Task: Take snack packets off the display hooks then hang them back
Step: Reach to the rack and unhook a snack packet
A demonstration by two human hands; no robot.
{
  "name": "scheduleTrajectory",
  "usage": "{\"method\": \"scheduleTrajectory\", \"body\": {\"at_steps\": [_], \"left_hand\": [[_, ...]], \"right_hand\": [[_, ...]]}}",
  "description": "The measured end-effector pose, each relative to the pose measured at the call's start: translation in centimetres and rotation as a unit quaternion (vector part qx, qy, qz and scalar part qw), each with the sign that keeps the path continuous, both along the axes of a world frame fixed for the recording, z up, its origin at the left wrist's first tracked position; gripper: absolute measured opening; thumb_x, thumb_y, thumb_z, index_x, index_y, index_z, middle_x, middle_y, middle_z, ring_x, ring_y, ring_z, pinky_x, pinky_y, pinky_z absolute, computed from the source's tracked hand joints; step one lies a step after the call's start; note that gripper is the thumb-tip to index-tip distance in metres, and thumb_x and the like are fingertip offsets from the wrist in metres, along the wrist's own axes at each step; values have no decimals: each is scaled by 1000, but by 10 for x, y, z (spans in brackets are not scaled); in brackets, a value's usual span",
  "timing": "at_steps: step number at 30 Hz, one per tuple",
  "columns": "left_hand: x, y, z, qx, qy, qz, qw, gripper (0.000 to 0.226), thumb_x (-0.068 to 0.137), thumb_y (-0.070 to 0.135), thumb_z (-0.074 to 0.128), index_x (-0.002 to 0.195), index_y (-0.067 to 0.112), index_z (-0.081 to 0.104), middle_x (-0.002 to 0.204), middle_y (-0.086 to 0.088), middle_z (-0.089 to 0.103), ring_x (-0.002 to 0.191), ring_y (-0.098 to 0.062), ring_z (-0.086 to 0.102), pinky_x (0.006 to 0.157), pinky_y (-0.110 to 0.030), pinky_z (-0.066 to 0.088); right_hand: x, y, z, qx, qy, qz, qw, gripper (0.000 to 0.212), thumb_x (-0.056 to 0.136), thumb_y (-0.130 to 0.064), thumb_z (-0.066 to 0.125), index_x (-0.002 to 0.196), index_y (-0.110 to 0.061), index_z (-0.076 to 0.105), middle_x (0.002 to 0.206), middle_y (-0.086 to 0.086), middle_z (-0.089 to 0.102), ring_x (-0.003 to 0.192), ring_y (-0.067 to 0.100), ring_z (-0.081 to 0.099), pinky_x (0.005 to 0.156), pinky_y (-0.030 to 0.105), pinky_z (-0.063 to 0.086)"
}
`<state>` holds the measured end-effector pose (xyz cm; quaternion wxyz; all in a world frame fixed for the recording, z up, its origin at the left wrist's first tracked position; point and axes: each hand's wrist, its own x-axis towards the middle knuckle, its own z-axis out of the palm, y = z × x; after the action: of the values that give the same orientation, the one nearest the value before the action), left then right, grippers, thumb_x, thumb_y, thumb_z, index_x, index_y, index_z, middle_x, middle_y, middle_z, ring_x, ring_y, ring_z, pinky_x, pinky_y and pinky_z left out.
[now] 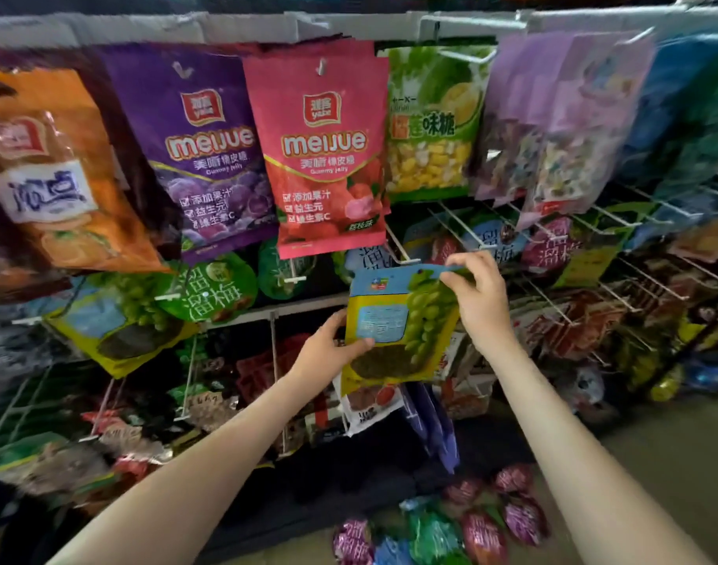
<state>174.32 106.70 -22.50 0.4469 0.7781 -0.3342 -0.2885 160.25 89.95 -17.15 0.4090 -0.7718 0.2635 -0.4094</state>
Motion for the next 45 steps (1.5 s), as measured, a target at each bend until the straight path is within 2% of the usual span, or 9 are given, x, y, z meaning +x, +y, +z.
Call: {"method": "scheduleTrajectory", "body": {"at_steps": [6,11,14,16,19,28,35,39,45], "left_hand": [[-6,56,-21,-37,123,-6,992,16,87,27,65,99,37,65,101,18,69,93,3,65,88,-23,51],[31,146,-37,-48,199,78,976,16,90,16,61,101,25,66,94,16,70,84,1,67,70,-16,53],[69,214,-42,-54,210,151,964,18,89,11,61,102,22,67,98,6,72,89,-11,68,83,-30,54],[98,258,-41,-64,212,176,959,18,89,10,61,102,22,66,101,3,72,93,-14,68,86,-34,53],[141,319,-35,-60,202,216,954,19,89,12,62,106,19,65,105,-1,70,91,-15,67,83,-31,53],[225,436,-37,-116,192,380,898,38,78,52,64,102,22,68,101,-1,72,93,-18,69,85,-37,53],[278,470,-24,-28,120,301,946,34,71,57,68,87,28,69,96,1,73,89,-17,68,79,-38,55],[312,464,-30,-8,127,234,964,23,72,51,71,78,29,70,85,6,73,83,-15,69,84,-43,55],[308,439,-36,-8,149,185,971,7,86,38,64,83,32,65,91,7,70,81,-7,66,74,-31,55]], "right_hand": [[10,52,-1,10,52,41,998,14,86,-10,64,93,-16,54,97,-6,48,96,1,49,87,19,38],[64,116,-24,158,59,113,979,61,79,-11,72,122,-27,31,121,-5,43,109,10,47,91,21,40],[113,169,-38,305,110,216,921,43,86,-13,65,121,-18,41,116,-1,55,93,5,58,72,14,47],[148,207,-54,323,142,277,894,26,88,-16,61,114,-14,57,111,3,67,97,10,65,83,18,50],[204,272,-65,337,118,313,880,20,88,-18,61,107,-15,67,106,1,71,104,18,65,94,33,48],[307,407,-74,310,135,359,870,10,89,-22,61,97,-23,67,97,-8,72,92,10,68,83,27,52],[344,432,-86,400,126,315,851,63,64,-54,77,115,-21,63,118,1,66,111,22,60,102,47,43],[356,434,-84,418,99,269,862,33,80,-25,70,109,-10,66,109,12,69,101,29,65,95,46,48],[353,412,-82,386,100,255,881,11,79,-16,68,90,-13,70,89,3,74,85,23,68,85,39,51]]}}
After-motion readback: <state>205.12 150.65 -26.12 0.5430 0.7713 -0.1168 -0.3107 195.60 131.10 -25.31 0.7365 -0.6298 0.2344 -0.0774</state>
